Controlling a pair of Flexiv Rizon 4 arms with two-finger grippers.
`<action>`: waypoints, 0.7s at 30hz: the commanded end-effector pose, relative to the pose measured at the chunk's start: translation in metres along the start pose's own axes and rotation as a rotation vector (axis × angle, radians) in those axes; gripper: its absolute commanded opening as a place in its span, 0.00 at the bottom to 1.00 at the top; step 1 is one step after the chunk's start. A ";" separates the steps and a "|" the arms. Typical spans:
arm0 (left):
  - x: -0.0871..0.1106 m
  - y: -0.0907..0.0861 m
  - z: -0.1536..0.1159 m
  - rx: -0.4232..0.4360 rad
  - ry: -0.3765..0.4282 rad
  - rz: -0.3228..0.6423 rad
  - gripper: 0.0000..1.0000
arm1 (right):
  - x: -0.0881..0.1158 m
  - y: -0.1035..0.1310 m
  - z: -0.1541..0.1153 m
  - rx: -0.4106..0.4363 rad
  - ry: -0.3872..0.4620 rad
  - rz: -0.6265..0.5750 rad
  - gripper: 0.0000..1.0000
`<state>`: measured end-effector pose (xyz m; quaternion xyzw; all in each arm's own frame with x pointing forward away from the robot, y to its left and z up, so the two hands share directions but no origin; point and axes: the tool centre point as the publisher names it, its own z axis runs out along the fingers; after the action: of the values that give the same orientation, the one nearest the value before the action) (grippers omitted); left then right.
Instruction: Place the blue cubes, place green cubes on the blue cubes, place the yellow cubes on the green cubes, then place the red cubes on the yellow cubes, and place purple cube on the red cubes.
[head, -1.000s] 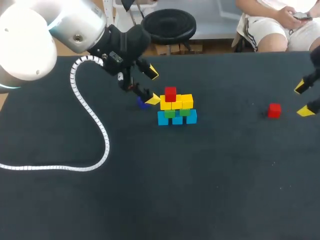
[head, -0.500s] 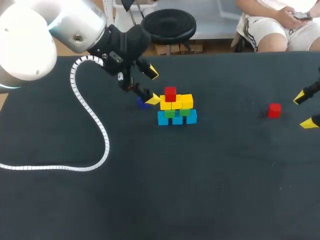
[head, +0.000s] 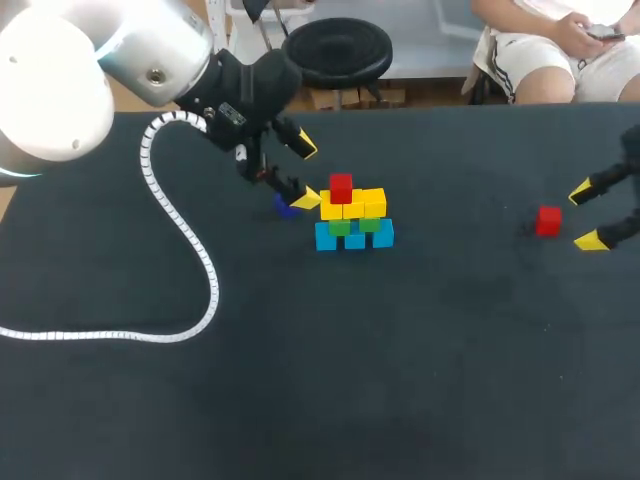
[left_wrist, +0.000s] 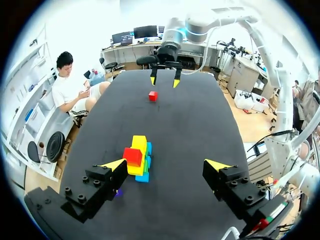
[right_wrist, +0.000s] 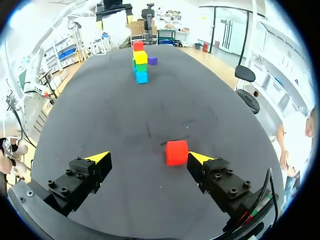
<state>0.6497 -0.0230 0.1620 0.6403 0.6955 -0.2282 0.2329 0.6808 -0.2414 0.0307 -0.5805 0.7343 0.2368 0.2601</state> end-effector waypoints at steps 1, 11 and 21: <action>0.000 0.001 -0.001 0.002 -0.001 0.001 1.00 | 0.002 -0.007 0.011 -0.015 -0.010 -0.009 1.00; 0.000 0.001 -0.001 0.002 -0.001 0.001 1.00 | 0.001 -0.015 0.016 -0.046 -0.036 -0.053 1.00; 0.000 0.001 -0.001 0.002 -0.001 0.001 1.00 | 0.006 -0.018 0.017 -0.065 -0.052 -0.053 1.00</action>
<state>0.6497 -0.0230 0.1620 0.6403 0.6955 -0.2282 0.2329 0.6966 -0.2371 0.0159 -0.6016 0.7055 0.2650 0.2649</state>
